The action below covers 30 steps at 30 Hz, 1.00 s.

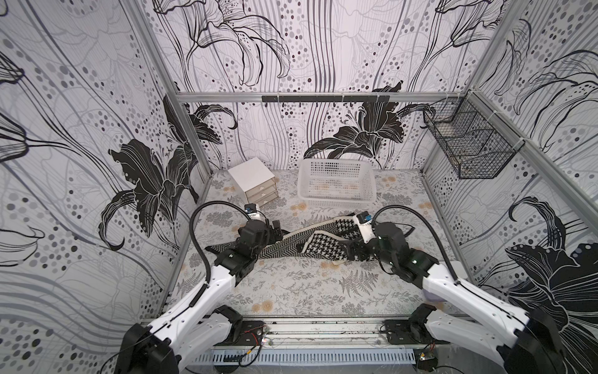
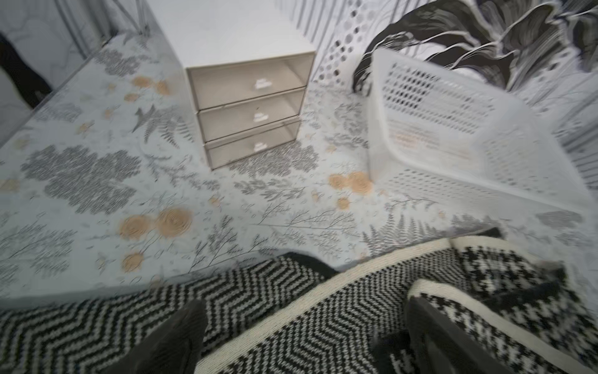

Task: Roll up the scarf and place it into the basket
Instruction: Flatten out the scarf at the center of the board.

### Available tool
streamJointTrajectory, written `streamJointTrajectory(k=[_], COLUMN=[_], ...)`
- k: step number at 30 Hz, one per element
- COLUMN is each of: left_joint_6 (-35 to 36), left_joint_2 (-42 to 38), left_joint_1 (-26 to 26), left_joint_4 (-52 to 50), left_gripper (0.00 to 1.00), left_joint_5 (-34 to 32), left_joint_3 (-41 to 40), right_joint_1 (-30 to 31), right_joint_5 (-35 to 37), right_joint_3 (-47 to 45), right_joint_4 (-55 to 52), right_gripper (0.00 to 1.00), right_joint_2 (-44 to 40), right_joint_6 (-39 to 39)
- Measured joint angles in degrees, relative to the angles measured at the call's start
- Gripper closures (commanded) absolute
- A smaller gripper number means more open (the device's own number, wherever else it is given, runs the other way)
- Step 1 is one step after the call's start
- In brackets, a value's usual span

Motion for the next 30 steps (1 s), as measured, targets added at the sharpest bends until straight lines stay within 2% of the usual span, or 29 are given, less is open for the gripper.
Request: streamJointTrajectory(k=[3,5,10,11,12,14,15,17,19,20,25,30], left_joint_6=[-3.52,-5.40,-8.44,-8.90,-9.42,-10.29,-10.78,-11.76,-12.96,-13.73,-17.79,-24.28], left_joint_2=[0.59,-0.04,2.51,3.74,5.03,6.75,7.61,8.61,9.20,9.49,9.92,9.94], left_joint_1=[0.66,2.93,18.12,20.68,22.80,24.96,25.55,25.99,26.01,26.01,25.92,24.68], left_joint_4=[-5.07,-7.74,-14.03,-15.30,-16.63,-18.36,-19.32,-20.33,-20.55,-20.55,-20.48,-20.35], left_gripper=[0.01,0.01,0.00,0.00,0.00,0.00,0.00,0.01,0.04,0.06,0.10,0.13], left_joint_5=[-2.86,-2.32,4.83,5.75,6.47,7.52,8.17,9.57,10.47,10.84,12.72,14.60], left_joint_3=[2.27,3.13,6.25,6.91,7.45,7.56,7.52,7.32,6.95,6.67,4.20,-1.05], right_joint_1=[3.06,5.40,12.44,13.86,15.15,16.74,17.18,17.42,17.40,17.40,17.40,17.40], right_joint_5=[-2.84,-3.58,-0.63,0.55,2.08,5.29,7.10,10.40,13.73,15.47,21.66,26.29], right_joint_3=[2.05,3.02,10.91,12.55,14.27,17.68,19.61,22.73,24.92,25.86,26.18,20.81], right_joint_4=[0.22,-0.81,-2.38,-2.45,-2.64,-3.08,-3.48,-3.91,-4.83,-5.68,-8.39,-10.32], right_gripper=[0.00,0.00,0.00,0.03,0.12,0.17,0.24,0.40,0.71,1.00,1.00,1.00], right_joint_2=[8.50,11.43,19.26,20.83,22.58,26.40,28.74,33.11,36.59,38.10,38.95,32.00], right_joint_6=[1.05,1.22,0.94,0.94,0.90,0.66,0.76,1.01,0.94,1.22,1.95,2.82])
